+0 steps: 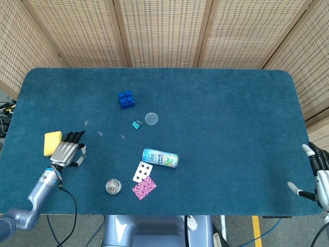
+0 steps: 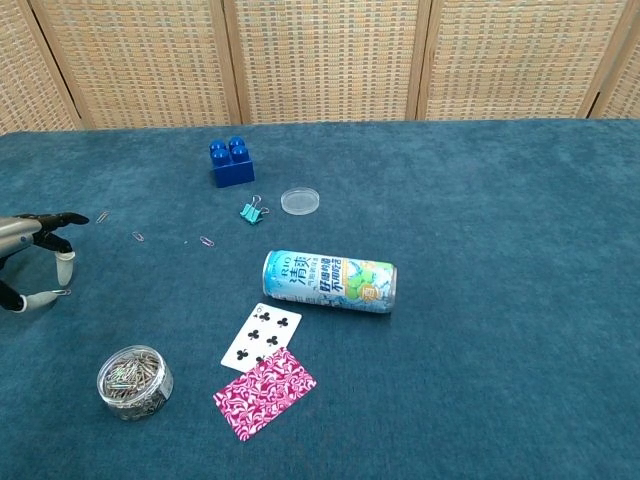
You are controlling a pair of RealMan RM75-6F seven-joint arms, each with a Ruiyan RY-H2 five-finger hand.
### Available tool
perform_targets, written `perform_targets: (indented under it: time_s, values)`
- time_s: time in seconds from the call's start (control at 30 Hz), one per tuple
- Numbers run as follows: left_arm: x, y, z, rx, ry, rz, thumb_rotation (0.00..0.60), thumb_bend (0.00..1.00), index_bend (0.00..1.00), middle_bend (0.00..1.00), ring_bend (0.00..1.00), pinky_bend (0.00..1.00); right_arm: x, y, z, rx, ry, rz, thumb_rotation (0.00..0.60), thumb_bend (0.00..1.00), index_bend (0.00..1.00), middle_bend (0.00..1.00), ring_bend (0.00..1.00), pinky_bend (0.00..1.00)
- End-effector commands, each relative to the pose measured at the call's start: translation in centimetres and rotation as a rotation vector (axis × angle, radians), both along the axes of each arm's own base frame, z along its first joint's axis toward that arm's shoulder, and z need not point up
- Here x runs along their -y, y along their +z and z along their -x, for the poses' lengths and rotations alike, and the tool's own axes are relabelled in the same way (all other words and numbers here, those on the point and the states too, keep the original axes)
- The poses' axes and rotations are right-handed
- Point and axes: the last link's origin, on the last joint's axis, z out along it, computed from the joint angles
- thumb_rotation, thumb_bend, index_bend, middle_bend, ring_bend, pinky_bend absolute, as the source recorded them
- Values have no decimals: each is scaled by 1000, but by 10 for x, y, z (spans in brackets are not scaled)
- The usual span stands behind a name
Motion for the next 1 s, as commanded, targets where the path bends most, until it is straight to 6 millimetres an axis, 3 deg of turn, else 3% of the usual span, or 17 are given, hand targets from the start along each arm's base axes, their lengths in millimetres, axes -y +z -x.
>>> perform_targets:
  time_s: [0.03,1.0]
  values:
    - [0,-1,0,0,2,0,600,378,522,0,0,0,0,0,0,0,0,0,600,0,49,0,0,0]
    - [-2,-5,5,-16,21,8,600,377,532,0,0,0,1,-1,0,-2,-2,-4,600,0,49,0,0,0]
